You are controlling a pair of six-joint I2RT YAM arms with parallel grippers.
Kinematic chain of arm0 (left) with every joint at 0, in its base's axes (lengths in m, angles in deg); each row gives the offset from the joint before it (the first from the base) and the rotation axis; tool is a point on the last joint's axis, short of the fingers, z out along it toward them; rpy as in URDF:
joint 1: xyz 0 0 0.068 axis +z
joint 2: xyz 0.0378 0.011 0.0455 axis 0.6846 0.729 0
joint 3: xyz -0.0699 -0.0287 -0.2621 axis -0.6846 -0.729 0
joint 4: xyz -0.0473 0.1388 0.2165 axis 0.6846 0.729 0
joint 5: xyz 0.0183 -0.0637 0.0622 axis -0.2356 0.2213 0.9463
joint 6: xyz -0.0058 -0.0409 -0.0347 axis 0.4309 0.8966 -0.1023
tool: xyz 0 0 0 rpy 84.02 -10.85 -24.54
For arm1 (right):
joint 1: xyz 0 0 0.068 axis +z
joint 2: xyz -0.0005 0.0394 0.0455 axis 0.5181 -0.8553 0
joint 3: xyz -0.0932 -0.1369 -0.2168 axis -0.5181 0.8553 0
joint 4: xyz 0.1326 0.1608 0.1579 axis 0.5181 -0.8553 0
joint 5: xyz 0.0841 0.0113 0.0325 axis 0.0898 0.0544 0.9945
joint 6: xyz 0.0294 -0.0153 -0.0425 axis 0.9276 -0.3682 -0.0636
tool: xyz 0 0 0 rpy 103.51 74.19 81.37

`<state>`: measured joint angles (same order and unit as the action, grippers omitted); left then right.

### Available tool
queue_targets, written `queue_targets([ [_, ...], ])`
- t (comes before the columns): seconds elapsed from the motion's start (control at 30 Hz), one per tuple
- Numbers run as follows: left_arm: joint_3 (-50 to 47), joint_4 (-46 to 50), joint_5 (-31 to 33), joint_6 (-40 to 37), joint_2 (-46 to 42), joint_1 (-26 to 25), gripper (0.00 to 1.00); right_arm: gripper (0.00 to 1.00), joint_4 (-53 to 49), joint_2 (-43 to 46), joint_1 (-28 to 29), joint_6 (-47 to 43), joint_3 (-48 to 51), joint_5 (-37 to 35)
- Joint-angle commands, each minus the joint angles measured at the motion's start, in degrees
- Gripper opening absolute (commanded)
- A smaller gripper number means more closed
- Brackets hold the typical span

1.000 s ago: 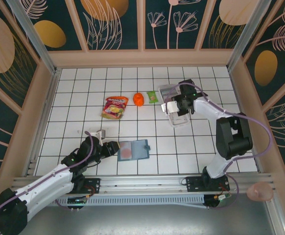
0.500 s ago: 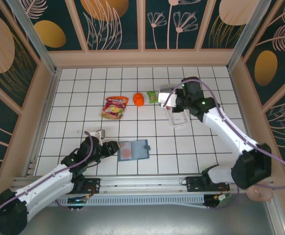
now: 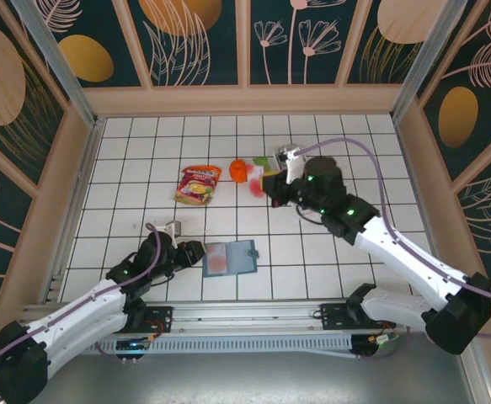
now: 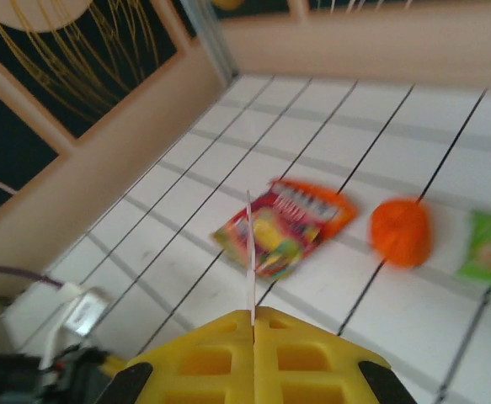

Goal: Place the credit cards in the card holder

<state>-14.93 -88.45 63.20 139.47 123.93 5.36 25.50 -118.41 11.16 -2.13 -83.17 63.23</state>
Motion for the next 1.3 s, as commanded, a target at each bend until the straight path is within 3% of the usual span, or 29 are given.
queue_targets([
  [0.0, 1.00, -1.11, 0.03, 1.78, 0.87, -0.20, 0.34, 0.00, 4.50, -1.67, 5.12, 22.51, 6.15, -2.49],
  [0.17, 0.65, -3.66, -0.70, 3.26, 2.22, -0.15, 0.33, 0.00, 14.56, -6.52, 12.03, 33.65, 13.08, -3.66],
  [0.47, 1.44, -4.72, -2.80, 2.84, 5.93, -0.17, 0.23, 0.00, 15.07, -19.69, 15.45, 36.81, 11.90, -1.65],
  [1.27, -0.12, -10.17, -6.86, 1.89, 11.31, -0.86, 0.19, 0.00, 9.30, -21.03, 17.93, 36.92, 13.67, -6.13],
])
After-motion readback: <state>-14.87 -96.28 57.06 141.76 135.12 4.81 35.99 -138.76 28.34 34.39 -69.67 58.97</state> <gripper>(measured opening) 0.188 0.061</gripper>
